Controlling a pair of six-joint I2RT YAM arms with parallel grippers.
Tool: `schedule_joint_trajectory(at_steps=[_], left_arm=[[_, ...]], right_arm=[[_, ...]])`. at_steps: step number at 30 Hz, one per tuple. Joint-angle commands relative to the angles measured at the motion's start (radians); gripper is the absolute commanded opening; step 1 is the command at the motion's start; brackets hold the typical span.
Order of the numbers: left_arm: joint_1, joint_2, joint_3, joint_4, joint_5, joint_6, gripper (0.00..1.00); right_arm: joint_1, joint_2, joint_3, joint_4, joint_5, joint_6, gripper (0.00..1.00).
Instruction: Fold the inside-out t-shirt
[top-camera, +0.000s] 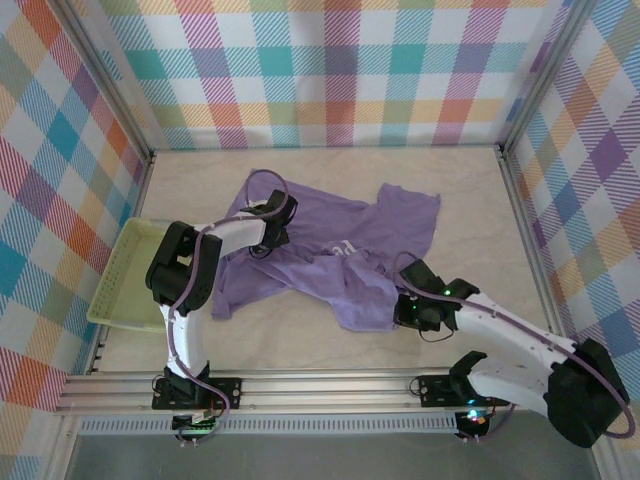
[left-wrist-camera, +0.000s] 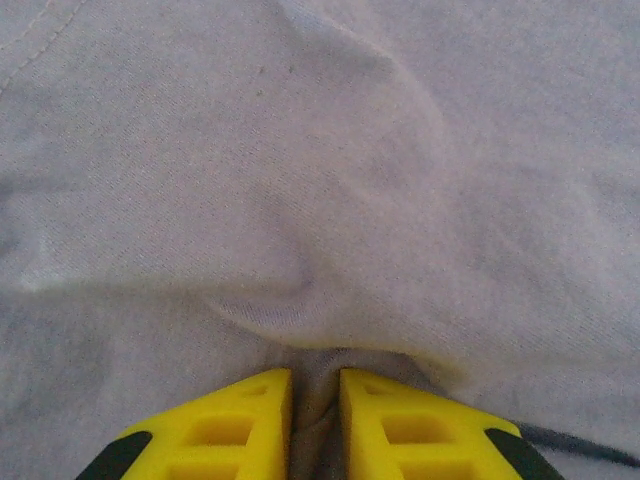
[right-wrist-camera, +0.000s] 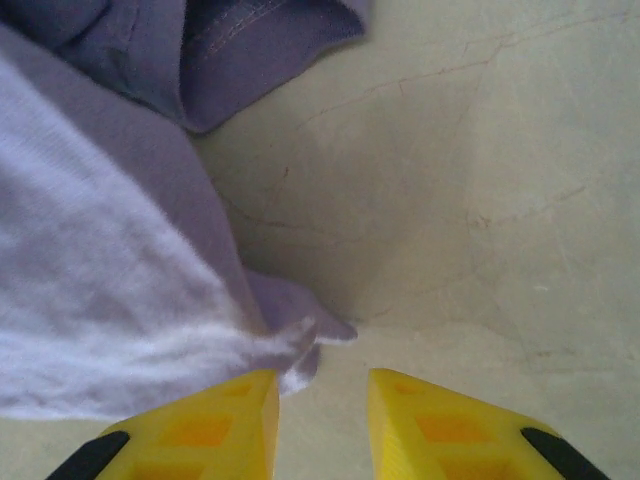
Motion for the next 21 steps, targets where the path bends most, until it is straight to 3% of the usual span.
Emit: schedule_joint_trajectory(at_steps=[1,6,11,14,18,21], left_arm=[[0.013,0.029,-0.008,-0.044,0.068,0.010,0.21],[0.007,0.036,-0.008,-0.034,0.102,0.013,0.22],[-0.014,0.047,0.015,-0.047,0.112,0.021,0.22],[-0.024,0.046,0.027,-0.059,0.104,0.027,0.23],[-0.028,0.035,0.043,-0.076,0.104,0.034,0.23],[-0.032,0.007,0.052,-0.101,0.098,0.041,0.25]], right_arm=[[-0.009,0.048,-0.005,0.104,-0.013,-0.040,0.32],[-0.011,0.152,0.003,0.195,-0.042,-0.067,0.34],[-0.031,0.285,0.050,0.175,-0.017,-0.065,0.35],[-0.031,0.308,0.067,0.150,0.004,-0.060,0.42],[-0.031,0.300,0.066,0.133,0.002,-0.059,0.43],[-0.031,0.284,0.063,0.111,0.004,-0.053,0.27]])
